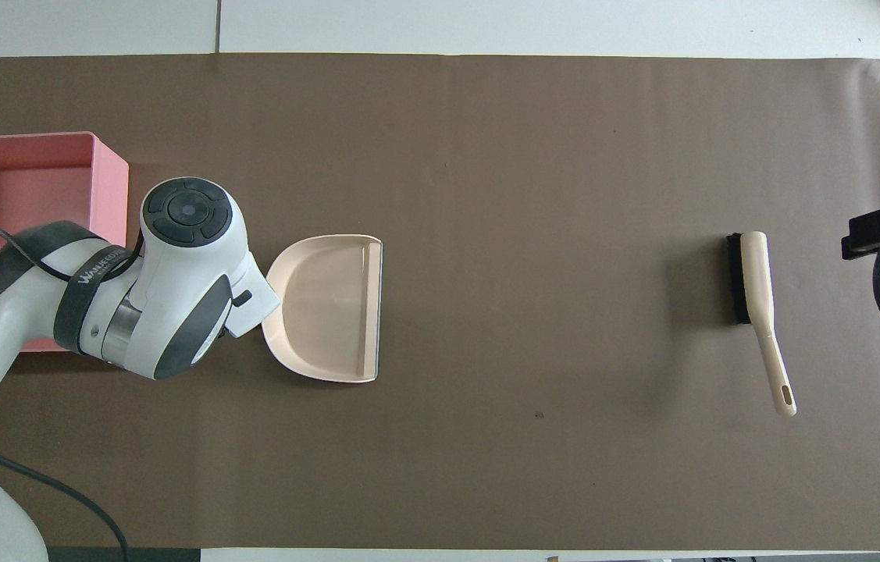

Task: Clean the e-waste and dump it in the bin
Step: 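Lower the dustpan back onto the table with the left gripper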

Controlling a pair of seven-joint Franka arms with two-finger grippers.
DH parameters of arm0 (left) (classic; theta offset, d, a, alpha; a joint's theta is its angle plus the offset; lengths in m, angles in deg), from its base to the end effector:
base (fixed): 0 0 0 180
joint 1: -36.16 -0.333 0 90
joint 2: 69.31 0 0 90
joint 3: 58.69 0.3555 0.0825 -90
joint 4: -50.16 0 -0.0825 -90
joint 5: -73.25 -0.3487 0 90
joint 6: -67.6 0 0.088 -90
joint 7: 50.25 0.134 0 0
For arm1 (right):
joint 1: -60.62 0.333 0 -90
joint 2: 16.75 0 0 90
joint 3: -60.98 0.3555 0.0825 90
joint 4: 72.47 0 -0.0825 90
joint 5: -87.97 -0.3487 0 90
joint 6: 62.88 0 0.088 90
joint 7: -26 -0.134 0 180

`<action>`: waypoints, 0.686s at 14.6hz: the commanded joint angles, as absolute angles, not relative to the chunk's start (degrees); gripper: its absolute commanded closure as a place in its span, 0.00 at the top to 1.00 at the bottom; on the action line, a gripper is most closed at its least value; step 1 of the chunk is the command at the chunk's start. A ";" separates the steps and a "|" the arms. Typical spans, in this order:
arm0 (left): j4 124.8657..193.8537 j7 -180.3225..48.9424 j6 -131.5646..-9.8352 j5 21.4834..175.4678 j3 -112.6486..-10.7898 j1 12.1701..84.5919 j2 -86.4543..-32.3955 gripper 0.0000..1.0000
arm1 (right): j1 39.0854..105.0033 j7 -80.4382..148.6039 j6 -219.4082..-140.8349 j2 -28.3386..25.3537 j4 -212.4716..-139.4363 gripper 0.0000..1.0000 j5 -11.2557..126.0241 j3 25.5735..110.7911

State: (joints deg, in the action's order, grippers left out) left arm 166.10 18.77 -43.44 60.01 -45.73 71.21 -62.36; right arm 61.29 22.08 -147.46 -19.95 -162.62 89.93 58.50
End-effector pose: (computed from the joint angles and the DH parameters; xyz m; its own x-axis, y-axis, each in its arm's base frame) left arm 0.4909 -0.1793 0.4109 -0.1356 -0.9502 -0.2806 -0.9872 0.1054 0.1200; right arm 0.4883 -0.0210 0.6560 0.9939 -0.1028 -0.0391 -0.1015 -0.9942 0.0345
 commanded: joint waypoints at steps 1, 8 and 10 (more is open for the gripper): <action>165.47 11.93 -41.48 59.28 -45.16 71.32 -65.78 0.84 | 61.23 22.92 -147.87 -20.79 -163.61 0.99 89.91 58.61; 165.39 -21.72 -40.60 60.50 -45.16 64.31 -67.11 0.97 | 61.23 22.92 -147.87 -20.79 -163.61 0.99 89.91 58.61; 164.86 -30.70 -40.95 65.49 -45.07 60.79 -66.85 0.97 | 61.23 22.92 -147.87 -20.79 -163.61 0.99 89.91 58.61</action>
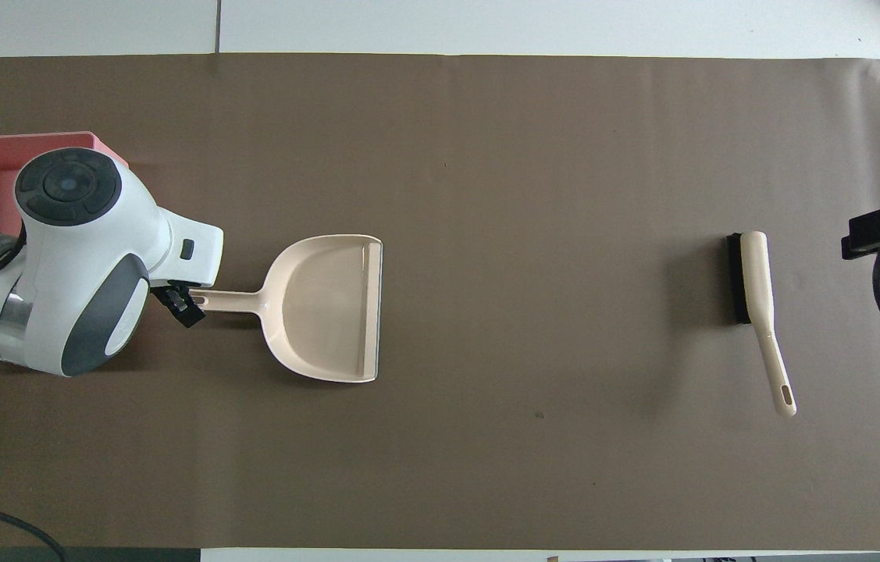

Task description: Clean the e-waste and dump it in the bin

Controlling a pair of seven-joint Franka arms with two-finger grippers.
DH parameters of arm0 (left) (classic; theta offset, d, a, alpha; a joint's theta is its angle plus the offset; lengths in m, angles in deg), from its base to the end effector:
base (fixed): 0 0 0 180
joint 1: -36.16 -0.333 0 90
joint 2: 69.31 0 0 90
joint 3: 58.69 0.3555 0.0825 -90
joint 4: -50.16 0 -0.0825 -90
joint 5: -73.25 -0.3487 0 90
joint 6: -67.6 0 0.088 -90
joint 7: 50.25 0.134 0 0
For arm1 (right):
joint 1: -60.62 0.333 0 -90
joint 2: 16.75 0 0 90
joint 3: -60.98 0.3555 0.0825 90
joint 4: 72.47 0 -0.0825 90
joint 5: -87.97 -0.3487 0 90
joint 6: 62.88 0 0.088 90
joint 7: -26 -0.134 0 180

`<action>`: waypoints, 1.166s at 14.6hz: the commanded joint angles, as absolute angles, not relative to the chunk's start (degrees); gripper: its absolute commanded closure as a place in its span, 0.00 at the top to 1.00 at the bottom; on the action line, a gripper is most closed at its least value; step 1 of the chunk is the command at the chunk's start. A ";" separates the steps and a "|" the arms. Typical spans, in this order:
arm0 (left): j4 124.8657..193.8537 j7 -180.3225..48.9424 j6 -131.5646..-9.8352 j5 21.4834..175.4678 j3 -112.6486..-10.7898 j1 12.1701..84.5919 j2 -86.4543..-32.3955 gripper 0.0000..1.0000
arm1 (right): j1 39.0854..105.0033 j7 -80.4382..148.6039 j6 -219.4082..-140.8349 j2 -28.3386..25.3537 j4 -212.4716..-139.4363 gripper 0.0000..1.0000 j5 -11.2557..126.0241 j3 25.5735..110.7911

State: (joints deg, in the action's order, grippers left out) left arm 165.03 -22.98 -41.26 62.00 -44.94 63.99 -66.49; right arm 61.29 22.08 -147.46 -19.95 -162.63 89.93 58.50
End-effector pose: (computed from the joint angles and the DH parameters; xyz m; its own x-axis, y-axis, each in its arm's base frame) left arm 0.5029 -0.1079 0.4517 0.6869 -0.6909 -0.2252 -0.7209 -0.6870 -0.0913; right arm 0.4883 -0.0210 0.6559 0.9939 -0.1028 -0.0393 -0.1015 -0.9942 0.0345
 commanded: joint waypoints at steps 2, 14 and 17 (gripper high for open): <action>158.74 -35.20 -40.34 70.41 -45.07 57.01 -64.67 0.97 | 61.15 22.92 -147.87 -20.79 -163.61 0.99 89.91 58.61; 131.73 -44.53 -16.09 78.26 -44.98 45.57 -65.00 0.97 | 61.23 22.92 -147.87 -20.79 -163.61 0.99 89.91 58.61; 132.16 -45.41 -13.18 77.65 -45.24 45.57 -67.63 0.97 | 61.23 22.92 -147.87 -20.79 -163.61 0.99 89.91 58.61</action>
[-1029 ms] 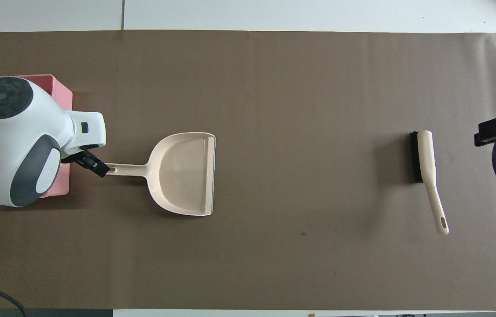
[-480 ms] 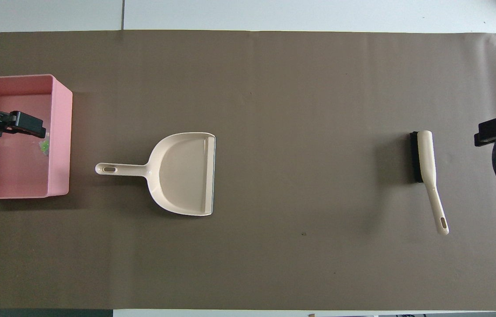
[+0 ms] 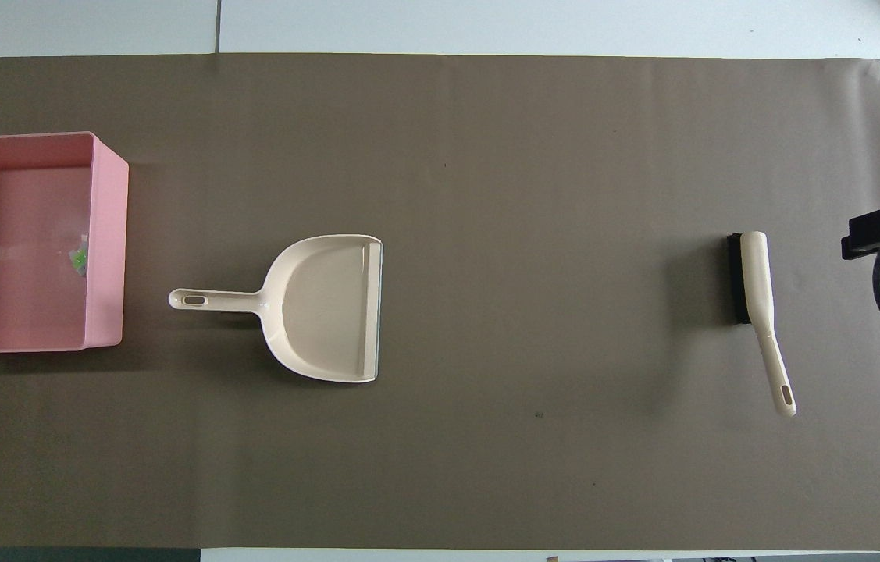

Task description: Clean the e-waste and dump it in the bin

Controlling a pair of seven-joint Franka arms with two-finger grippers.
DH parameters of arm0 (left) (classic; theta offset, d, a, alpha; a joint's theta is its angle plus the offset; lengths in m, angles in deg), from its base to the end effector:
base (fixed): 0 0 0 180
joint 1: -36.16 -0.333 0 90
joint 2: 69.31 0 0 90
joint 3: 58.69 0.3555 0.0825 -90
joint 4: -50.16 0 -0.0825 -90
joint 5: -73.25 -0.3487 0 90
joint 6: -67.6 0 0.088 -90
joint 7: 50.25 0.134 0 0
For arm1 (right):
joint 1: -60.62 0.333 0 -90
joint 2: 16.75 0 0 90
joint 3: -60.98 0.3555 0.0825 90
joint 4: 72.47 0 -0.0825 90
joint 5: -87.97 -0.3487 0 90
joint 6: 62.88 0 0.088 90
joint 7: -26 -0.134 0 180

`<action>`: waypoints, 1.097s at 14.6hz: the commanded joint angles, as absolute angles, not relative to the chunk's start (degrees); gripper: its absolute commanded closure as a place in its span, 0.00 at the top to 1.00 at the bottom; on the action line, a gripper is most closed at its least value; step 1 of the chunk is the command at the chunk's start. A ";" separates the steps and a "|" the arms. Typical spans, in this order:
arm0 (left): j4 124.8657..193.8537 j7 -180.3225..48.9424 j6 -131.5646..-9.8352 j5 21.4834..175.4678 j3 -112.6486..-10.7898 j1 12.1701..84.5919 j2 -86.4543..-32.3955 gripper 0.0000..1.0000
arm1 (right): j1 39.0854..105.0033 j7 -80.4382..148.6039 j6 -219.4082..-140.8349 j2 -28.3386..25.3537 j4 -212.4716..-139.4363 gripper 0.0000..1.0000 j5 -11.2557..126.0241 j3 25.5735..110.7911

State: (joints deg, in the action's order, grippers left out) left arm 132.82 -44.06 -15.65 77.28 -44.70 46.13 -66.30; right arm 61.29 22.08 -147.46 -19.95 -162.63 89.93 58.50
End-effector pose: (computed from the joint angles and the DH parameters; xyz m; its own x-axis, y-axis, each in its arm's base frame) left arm 0.5240 0.0224 0.6557 0.9984 -0.0458 -0.0341 -0.0436 -0.9972 0.0614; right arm 0.4883 -0.0210 0.6559 0.9939 -0.1028 -0.0393 -0.1015 -0.9942 0.0345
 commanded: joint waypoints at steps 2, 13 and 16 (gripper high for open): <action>132.69 -46.81 -12.83 77.47 -45.24 46.18 -68.17 0.97 | 61.23 22.92 -147.87 -20.79 -163.61 0.99 89.91 58.61; 138.14 -48.40 -13.26 75.98 -58.16 36.69 -72.12 0.97 | 61.23 22.92 -147.87 -20.79 -163.61 0.99 89.91 58.61; 138.40 -48.40 -13.00 75.80 -60.18 35.20 -72.21 0.97 | 61.23 22.92 -147.87 -20.79 -163.61 0.99 89.91 58.61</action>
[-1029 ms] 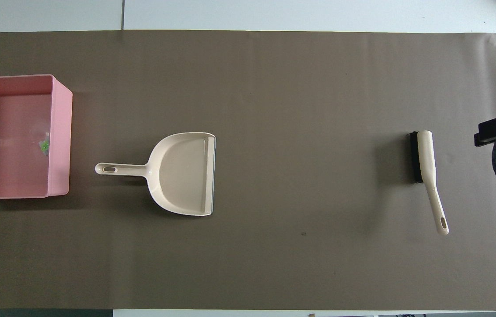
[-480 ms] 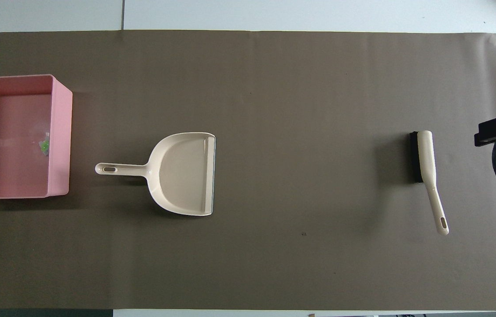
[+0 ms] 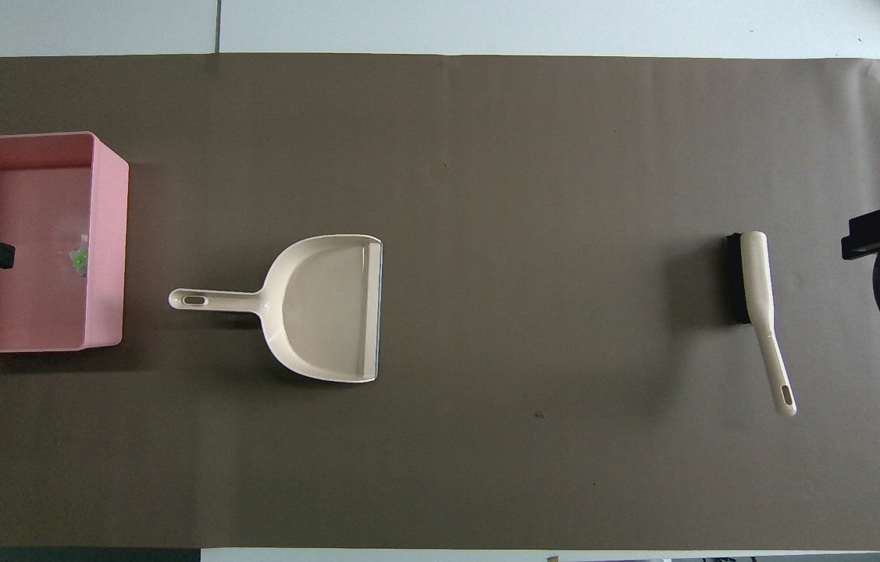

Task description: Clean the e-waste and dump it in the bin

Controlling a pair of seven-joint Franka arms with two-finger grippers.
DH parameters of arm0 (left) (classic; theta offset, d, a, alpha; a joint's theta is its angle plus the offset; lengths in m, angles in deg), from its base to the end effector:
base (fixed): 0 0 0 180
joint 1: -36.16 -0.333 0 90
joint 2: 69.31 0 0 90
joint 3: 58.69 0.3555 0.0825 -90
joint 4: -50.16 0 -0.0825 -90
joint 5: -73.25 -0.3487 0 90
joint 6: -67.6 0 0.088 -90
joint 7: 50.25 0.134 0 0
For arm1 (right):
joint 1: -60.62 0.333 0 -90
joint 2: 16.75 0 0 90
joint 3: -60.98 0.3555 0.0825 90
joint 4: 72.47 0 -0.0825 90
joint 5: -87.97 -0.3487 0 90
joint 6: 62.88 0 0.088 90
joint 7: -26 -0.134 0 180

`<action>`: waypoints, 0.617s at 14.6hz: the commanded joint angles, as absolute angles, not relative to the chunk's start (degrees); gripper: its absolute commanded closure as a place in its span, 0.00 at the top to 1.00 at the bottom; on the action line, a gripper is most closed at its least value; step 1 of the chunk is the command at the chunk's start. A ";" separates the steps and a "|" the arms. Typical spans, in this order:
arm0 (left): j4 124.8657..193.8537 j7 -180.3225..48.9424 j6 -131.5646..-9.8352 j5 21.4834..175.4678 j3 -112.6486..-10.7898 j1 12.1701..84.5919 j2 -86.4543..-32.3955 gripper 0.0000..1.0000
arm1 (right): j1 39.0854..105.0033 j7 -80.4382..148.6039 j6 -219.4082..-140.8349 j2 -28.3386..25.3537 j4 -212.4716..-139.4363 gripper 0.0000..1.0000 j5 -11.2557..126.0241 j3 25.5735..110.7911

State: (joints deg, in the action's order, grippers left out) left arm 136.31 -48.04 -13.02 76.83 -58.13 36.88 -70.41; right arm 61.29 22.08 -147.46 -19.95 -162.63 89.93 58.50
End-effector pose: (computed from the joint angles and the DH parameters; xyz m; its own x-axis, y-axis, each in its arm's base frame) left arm 0.4933 -0.0105 0.6622 0.9959 -0.0515 -0.0745 -0.0466 -0.9968 0.0653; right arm 0.4883 -0.0210 0.6559 0.9939 -0.1028 -0.0393 -0.1015 -0.9942 0.0345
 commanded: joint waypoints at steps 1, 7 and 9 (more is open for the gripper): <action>138.40 -48.40 -12.91 75.80 -60.19 35.28 -72.38 0.97 | 61.15 22.92 -147.87 -20.79 -163.61 0.99 89.91 58.61; 138.40 -47.70 -14.32 73.52 -60.19 35.37 -72.56 0.96 | 61.23 22.92 -147.87 -20.79 -163.61 0.99 89.91 58.61; 138.40 -47.70 -14.23 73.43 -60.19 35.46 -72.56 0.96 | 61.23 22.92 -147.87 -20.79 -163.61 0.99 89.91 58.61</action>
